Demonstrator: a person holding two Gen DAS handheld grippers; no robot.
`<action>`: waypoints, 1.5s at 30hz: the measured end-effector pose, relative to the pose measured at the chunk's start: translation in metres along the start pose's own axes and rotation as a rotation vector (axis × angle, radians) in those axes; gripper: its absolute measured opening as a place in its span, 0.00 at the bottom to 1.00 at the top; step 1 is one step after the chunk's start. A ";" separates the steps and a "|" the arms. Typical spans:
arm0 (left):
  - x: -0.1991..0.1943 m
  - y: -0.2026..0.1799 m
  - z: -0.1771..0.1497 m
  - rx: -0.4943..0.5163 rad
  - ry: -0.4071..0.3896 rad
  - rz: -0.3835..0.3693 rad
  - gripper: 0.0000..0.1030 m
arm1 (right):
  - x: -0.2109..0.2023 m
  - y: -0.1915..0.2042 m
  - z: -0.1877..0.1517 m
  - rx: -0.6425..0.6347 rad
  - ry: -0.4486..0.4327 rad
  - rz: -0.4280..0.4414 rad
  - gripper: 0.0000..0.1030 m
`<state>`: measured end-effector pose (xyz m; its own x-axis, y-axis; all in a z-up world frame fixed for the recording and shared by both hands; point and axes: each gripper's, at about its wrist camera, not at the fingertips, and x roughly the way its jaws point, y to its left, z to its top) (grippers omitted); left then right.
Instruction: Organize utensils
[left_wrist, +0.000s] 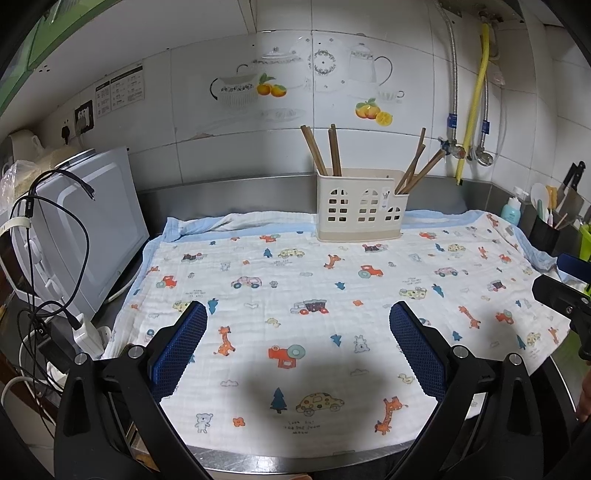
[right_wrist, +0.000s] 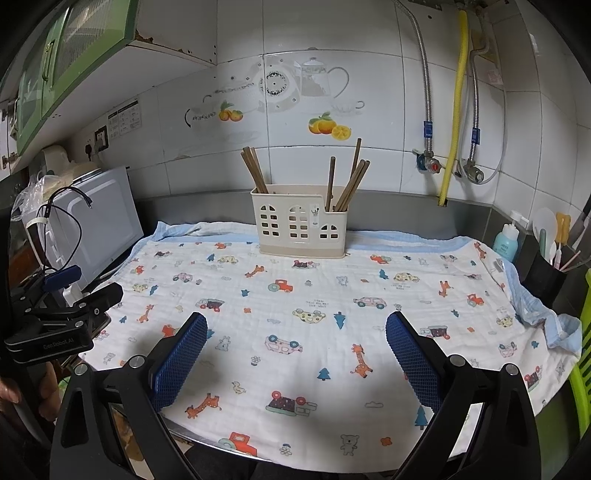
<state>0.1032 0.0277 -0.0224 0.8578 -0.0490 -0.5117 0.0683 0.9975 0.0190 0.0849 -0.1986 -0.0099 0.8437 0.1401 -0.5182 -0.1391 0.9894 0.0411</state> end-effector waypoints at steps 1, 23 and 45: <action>0.001 0.000 -0.001 0.000 0.002 0.000 0.95 | 0.001 0.000 0.000 0.000 0.002 0.000 0.91; 0.029 0.005 -0.001 -0.033 0.039 0.008 0.95 | 0.031 -0.011 0.000 -0.005 0.051 -0.009 0.91; 0.087 0.016 -0.007 -0.020 0.102 0.064 0.95 | 0.082 -0.064 -0.013 0.052 0.121 -0.082 0.91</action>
<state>0.1751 0.0394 -0.0731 0.8037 0.0190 -0.5947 0.0044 0.9993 0.0379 0.1563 -0.2510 -0.0660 0.7822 0.0565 -0.6205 -0.0430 0.9984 0.0367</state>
